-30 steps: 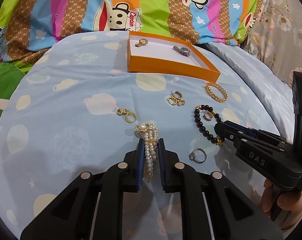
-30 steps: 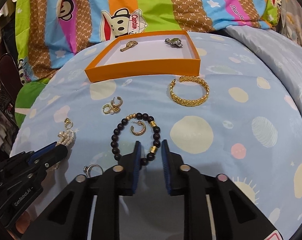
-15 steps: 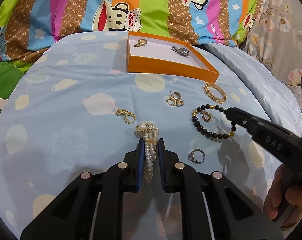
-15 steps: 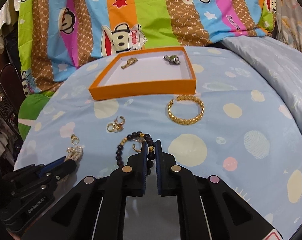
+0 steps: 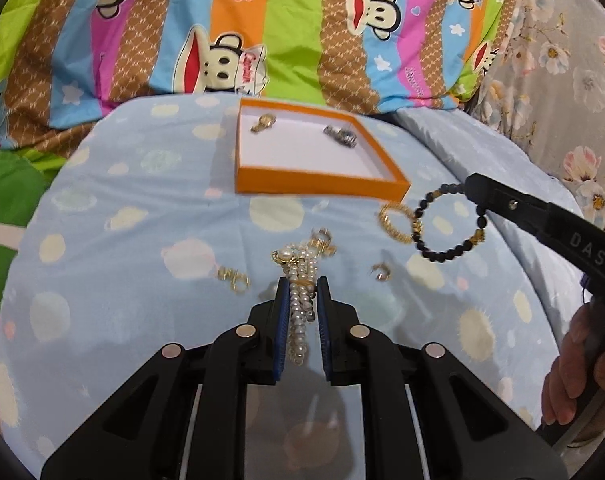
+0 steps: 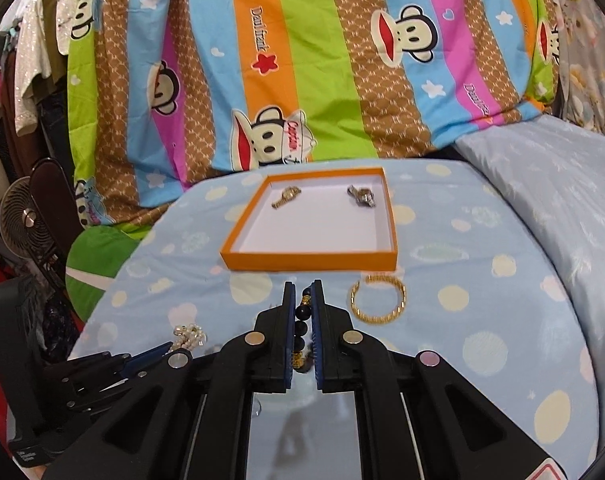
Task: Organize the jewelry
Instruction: 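Carry both bracelets into the orange box and open both tools, then grasp the gold ring with the left tool, then grasp the gold twisted bangle with the right tool while the left holds the ring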
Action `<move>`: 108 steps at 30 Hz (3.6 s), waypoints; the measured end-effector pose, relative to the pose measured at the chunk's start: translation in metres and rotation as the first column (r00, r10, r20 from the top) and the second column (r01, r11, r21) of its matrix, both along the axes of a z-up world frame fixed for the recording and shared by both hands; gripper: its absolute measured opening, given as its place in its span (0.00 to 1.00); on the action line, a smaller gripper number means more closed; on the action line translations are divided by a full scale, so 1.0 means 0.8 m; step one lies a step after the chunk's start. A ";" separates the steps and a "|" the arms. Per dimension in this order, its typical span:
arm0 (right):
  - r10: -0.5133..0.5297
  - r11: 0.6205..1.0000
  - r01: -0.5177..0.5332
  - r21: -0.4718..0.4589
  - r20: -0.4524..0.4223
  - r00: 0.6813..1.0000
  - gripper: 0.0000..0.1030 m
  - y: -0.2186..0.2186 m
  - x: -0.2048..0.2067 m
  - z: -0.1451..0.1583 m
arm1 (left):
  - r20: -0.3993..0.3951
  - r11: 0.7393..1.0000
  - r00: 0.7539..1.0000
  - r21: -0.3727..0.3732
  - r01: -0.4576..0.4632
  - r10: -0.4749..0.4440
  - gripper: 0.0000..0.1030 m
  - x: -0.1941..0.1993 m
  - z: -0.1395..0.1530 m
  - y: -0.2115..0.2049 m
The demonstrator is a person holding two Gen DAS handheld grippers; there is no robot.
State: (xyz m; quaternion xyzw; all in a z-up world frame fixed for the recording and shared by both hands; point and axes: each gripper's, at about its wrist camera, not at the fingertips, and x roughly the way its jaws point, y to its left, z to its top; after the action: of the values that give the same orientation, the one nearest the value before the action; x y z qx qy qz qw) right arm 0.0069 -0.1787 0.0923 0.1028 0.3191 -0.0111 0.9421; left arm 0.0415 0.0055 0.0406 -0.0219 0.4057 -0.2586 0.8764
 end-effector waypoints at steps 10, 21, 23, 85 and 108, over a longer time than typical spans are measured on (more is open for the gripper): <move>0.028 1.000 -0.028 0.009 0.042 0.999 0.07 -0.027 0.114 0.032 | 0.170 1.000 0.985 0.024 -0.009 0.005 0.12 0.094 0.071 -0.043; 0.061 0.984 -0.044 0.173 -0.094 0.994 0.07 -0.062 0.239 -0.055 | 0.037 0.999 0.999 0.035 -0.018 0.017 0.12 0.235 0.005 -0.104; 0.048 0.987 -0.028 0.159 -0.124 0.991 0.07 -0.068 0.247 -0.071 | 0.015 0.998 1.000 0.049 -0.028 0.027 0.12 0.248 -0.012 -0.106; -0.084 0.996 0.088 0.012 -0.193 0.978 0.48 -0.033 -0.016 -0.125 | -0.059 0.987 0.990 0.101 -0.125 0.131 0.12 0.049 -0.066 0.011; -0.162 0.987 0.156 -0.045 -0.238 0.958 0.49 -0.054 0.076 -0.132 | -0.082 0.994 0.991 0.048 -0.102 0.106 0.12 0.054 -0.067 0.017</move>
State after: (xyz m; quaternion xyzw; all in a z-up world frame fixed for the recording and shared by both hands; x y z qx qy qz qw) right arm 0.0680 -0.2220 -0.0133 0.1140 0.4216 -0.1033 0.8936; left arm 0.0844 0.0190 -0.0132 -0.0345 0.4462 -0.2024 0.8711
